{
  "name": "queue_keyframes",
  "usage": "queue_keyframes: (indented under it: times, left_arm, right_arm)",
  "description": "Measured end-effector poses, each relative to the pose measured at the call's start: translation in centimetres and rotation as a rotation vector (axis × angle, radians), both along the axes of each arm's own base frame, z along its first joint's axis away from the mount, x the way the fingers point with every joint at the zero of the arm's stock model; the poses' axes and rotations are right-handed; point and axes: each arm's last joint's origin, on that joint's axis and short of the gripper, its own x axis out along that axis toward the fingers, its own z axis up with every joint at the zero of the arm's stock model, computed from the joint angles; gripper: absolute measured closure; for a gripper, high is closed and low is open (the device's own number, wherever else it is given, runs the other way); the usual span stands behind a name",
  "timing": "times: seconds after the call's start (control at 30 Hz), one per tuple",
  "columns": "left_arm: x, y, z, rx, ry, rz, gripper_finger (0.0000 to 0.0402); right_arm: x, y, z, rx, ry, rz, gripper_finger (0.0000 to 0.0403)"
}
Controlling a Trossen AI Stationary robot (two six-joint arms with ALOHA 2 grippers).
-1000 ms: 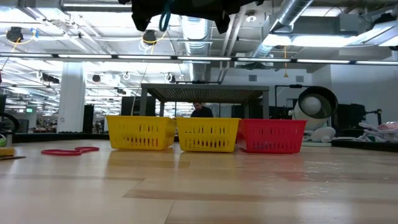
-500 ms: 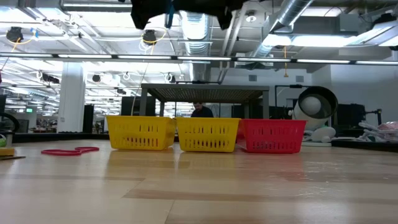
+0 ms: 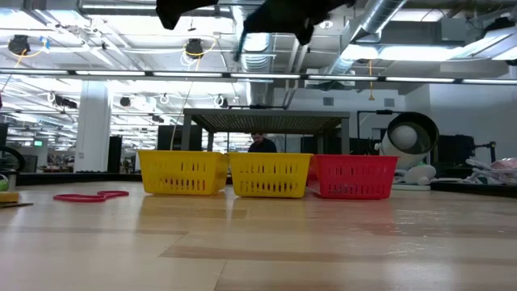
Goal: Pick & Place Office Desk Supplies
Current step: Put the blue rubber band into the red bin
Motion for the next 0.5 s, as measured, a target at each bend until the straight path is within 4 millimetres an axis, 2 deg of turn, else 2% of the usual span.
queue_keyframes:
  times: [0.27, 0.5]
  left_arm:
    - [-0.2, -0.1, -0.6, 0.009, 0.041, -0.008, 0.0119]
    - [-0.2, -0.1, -0.9, 0.012, 0.052, -0.008, 0.0119]
  right_arm:
    - [-3.2, -1.6, 0.7, -0.018, 0.205, -0.126, 0.0403]
    - [-5.3, -3.2, -0.8, -0.015, 0.463, -0.219, 0.0403]
